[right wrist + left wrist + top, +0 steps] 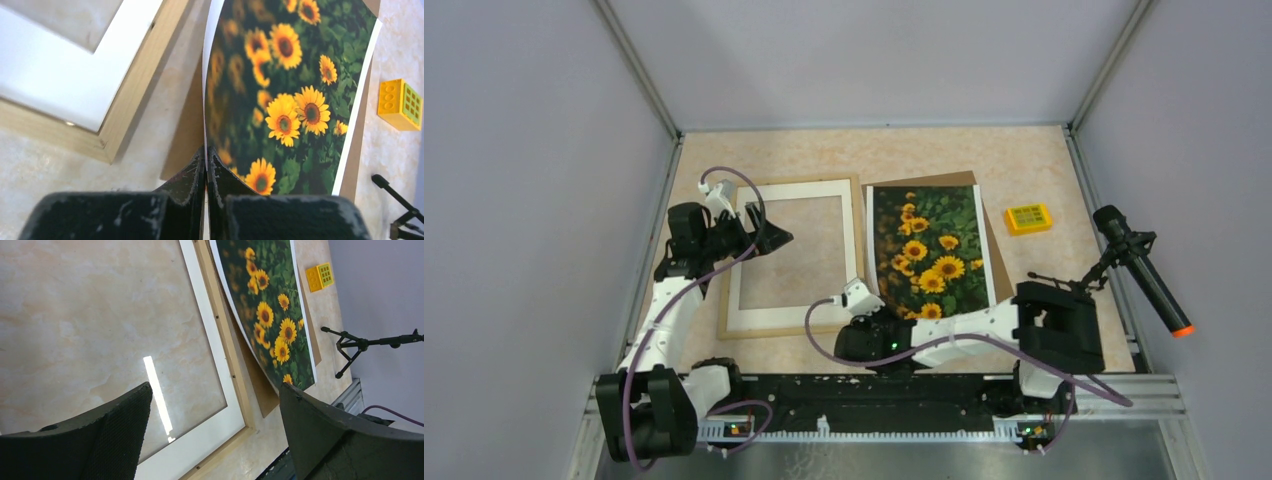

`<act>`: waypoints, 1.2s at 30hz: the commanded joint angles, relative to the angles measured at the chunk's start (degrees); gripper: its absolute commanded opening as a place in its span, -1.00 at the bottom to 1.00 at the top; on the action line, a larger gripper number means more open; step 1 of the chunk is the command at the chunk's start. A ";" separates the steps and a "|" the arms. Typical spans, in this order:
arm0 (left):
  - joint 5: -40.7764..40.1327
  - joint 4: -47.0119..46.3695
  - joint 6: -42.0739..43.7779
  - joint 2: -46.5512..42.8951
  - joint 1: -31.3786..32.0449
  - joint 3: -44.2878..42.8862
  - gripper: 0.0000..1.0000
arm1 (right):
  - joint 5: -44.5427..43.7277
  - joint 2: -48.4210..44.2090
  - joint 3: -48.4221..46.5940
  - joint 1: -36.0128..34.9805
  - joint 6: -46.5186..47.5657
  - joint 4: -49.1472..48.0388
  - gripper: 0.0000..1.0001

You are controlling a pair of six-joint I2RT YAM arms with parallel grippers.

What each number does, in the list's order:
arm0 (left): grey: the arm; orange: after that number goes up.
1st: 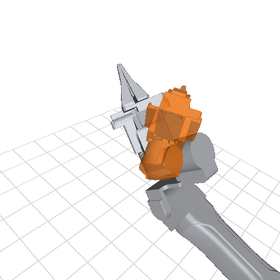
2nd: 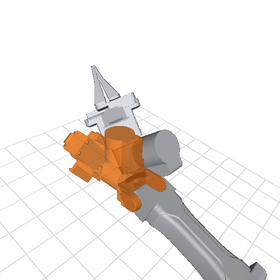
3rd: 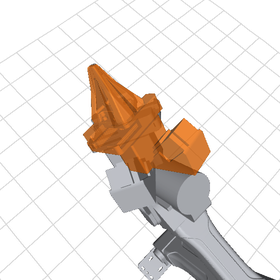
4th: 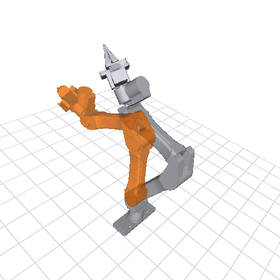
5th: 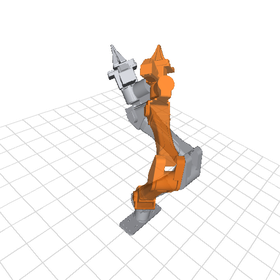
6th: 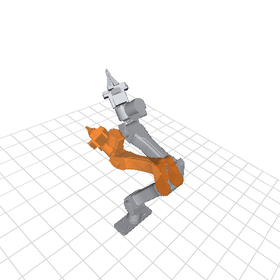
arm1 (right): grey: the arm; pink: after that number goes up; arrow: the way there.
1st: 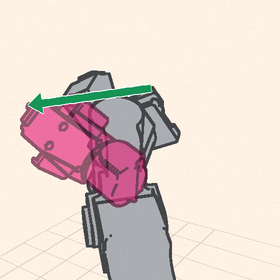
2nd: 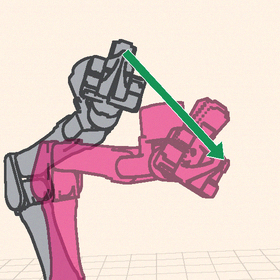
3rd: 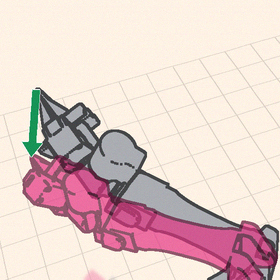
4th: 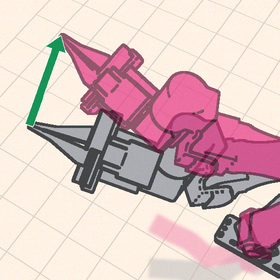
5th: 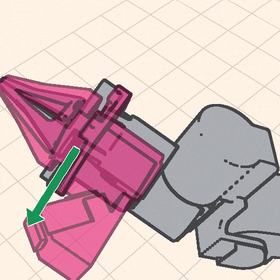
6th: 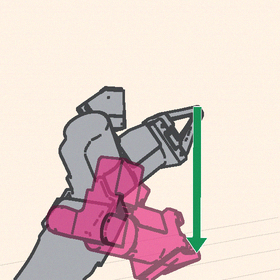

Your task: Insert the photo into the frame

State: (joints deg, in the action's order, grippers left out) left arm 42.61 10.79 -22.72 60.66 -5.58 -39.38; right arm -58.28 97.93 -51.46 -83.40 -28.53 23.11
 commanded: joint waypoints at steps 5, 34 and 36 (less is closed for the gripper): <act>0.03 -0.74 0.75 0.02 -0.63 -0.40 0.97 | 7.16 -23.98 4.82 6.20 2.17 -4.59 -1.00; -10.75 3.63 -0.99 -4.47 -7.82 -1.70 0.98 | 47.44 -17.26 -33.52 24.58 5.56 -31.56 -1.00; -9.96 3.26 -1.24 -4.17 -8.10 -1.55 0.97 | 45.04 -21.54 -25.59 26.27 2.51 -34.63 -1.00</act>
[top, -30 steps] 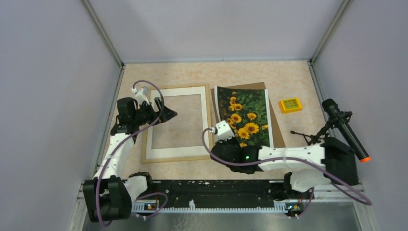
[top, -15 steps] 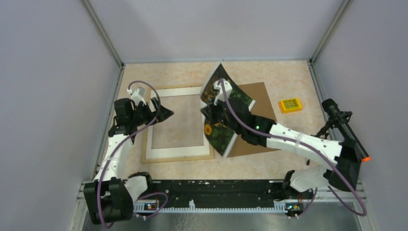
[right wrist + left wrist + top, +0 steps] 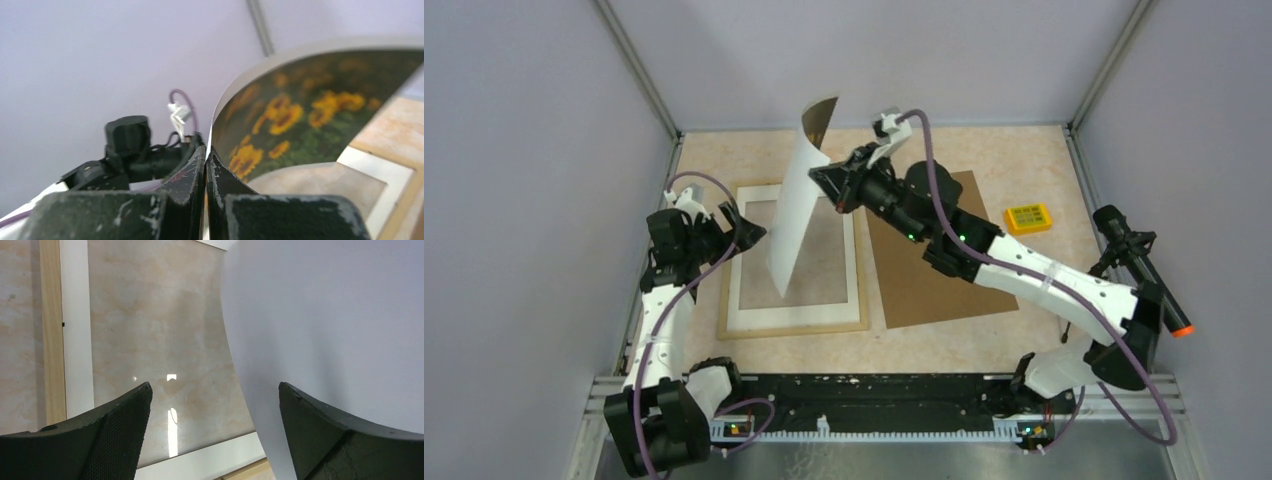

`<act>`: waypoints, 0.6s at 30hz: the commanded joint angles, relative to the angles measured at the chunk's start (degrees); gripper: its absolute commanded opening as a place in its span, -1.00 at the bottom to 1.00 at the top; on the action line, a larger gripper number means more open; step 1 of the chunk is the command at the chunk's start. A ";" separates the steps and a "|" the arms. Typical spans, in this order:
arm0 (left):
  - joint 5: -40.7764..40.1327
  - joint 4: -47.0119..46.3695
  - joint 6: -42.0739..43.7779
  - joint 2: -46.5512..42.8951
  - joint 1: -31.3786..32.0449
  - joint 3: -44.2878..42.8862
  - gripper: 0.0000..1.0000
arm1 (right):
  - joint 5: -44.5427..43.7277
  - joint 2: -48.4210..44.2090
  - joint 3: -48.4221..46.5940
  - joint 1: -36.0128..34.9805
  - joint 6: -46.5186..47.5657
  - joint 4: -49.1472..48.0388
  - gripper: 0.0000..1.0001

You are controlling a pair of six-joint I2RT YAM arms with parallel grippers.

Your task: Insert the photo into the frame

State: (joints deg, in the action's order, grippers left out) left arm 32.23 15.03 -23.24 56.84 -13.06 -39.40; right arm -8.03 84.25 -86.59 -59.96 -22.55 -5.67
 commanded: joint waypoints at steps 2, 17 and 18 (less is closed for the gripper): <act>1.13 -1.41 -0.91 -0.02 -1.15 -1.39 0.98 | -9.27 -12.35 18.35 4.24 -7.26 -7.24 -1.00; 3.37 -3.09 -0.88 1.12 -1.84 -0.61 0.97 | -29.69 -27.62 56.23 5.40 -32.47 -8.29 -1.00; 3.37 -3.08 -0.84 1.25 -1.83 -0.66 0.97 | -29.36 -27.34 56.57 5.38 -33.63 -7.40 -1.00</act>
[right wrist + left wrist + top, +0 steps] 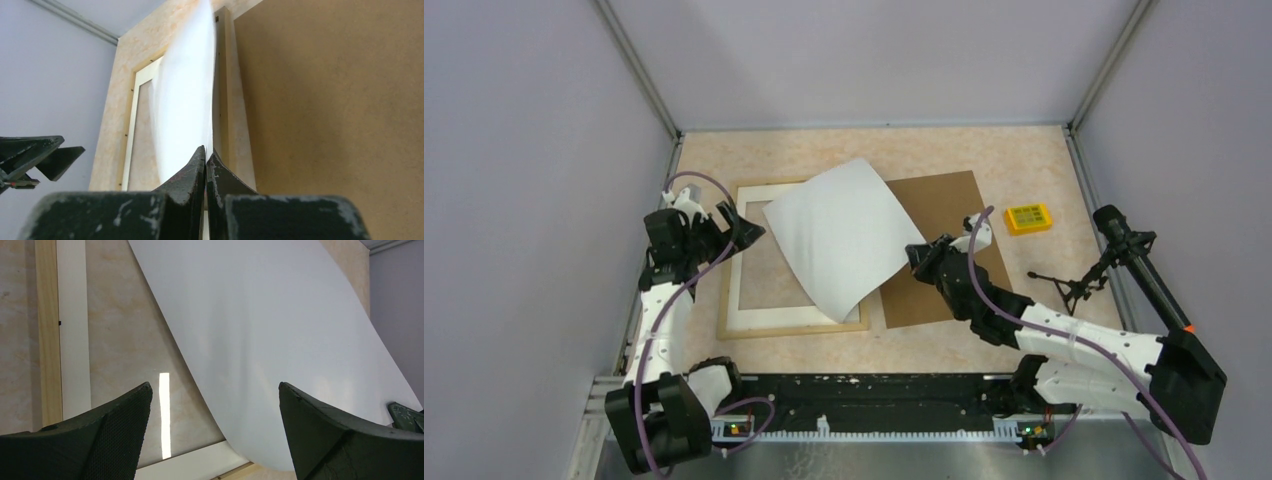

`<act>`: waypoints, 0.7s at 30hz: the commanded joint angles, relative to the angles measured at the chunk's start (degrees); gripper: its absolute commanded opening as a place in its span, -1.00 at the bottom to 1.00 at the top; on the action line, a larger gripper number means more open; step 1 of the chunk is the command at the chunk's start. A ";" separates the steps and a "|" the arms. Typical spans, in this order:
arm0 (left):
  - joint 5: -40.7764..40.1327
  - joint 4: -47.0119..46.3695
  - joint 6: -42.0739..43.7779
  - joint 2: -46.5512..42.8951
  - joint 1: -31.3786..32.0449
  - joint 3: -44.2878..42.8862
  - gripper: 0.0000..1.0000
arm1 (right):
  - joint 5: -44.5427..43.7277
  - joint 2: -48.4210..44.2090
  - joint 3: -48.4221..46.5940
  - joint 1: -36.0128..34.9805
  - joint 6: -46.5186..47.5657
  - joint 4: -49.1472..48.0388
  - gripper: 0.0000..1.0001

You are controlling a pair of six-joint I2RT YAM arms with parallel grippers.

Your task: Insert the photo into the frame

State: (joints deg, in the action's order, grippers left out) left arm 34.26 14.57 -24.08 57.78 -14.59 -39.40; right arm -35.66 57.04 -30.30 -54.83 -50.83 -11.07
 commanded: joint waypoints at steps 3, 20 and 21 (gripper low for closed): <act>1.17 -2.53 0.16 0.60 -0.29 -0.68 0.97 | -1.07 -0.90 2.23 0.33 -6.27 -2.16 -1.00; 2.73 -3.55 -0.02 1.86 -0.27 -0.13 0.97 | 6.55 -3.38 -3.94 0.34 -5.40 1.65 -1.00; 2.82 -3.56 -0.01 1.97 -0.29 -0.08 0.97 | 5.02 -3.24 -4.33 0.34 -8.10 1.76 -1.00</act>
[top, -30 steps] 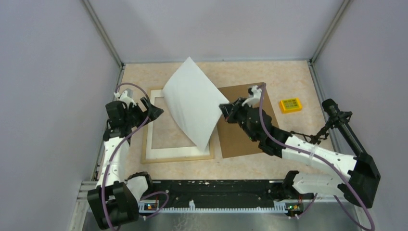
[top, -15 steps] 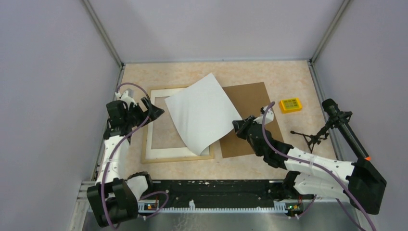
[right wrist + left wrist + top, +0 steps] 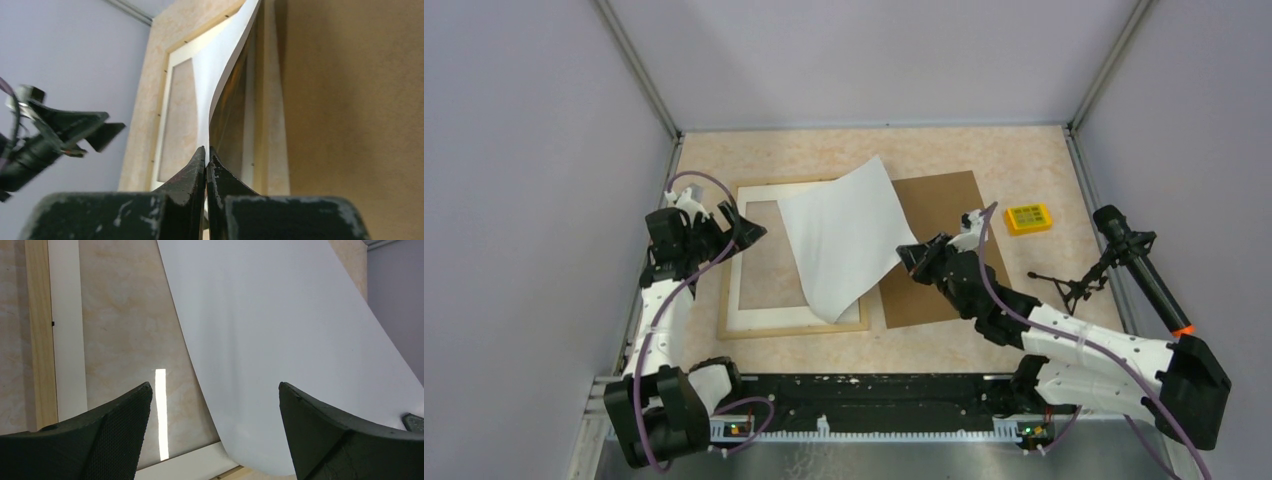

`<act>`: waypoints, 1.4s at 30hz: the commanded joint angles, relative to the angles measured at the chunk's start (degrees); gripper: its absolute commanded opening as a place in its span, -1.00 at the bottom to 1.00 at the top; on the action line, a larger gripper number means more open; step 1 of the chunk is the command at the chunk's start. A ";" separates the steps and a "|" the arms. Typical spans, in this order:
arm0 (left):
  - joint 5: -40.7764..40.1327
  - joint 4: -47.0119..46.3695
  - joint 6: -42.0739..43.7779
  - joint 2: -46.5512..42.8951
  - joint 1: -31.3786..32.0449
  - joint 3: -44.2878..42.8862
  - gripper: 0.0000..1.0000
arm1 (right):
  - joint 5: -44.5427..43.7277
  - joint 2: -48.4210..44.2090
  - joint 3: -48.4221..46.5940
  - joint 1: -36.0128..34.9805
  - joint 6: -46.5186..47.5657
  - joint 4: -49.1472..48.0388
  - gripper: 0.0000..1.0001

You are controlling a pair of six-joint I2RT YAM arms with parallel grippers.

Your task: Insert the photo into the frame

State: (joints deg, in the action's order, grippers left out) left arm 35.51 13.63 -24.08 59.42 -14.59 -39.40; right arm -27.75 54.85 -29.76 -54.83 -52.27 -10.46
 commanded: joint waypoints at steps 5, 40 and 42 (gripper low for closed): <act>1.39 -2.57 0.08 0.24 -0.34 -0.14 0.97 | -9.71 1.75 -7.95 0.51 -22.35 8.58 -1.00; -2.09 -1.81 0.28 -1.35 10.23 -3.98 0.97 | 30.26 9.10 8.36 2.37 6.76 6.33 0.87; -2.75 -1.37 -1.38 -1.39 13.84 -6.94 0.97 | 32.32 7.53 8.30 5.92 8.11 7.58 0.87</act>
State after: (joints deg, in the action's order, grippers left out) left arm 34.26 14.00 -23.99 59.40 -6.31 -40.14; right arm -2.68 66.06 -21.34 -54.83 -48.49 -5.23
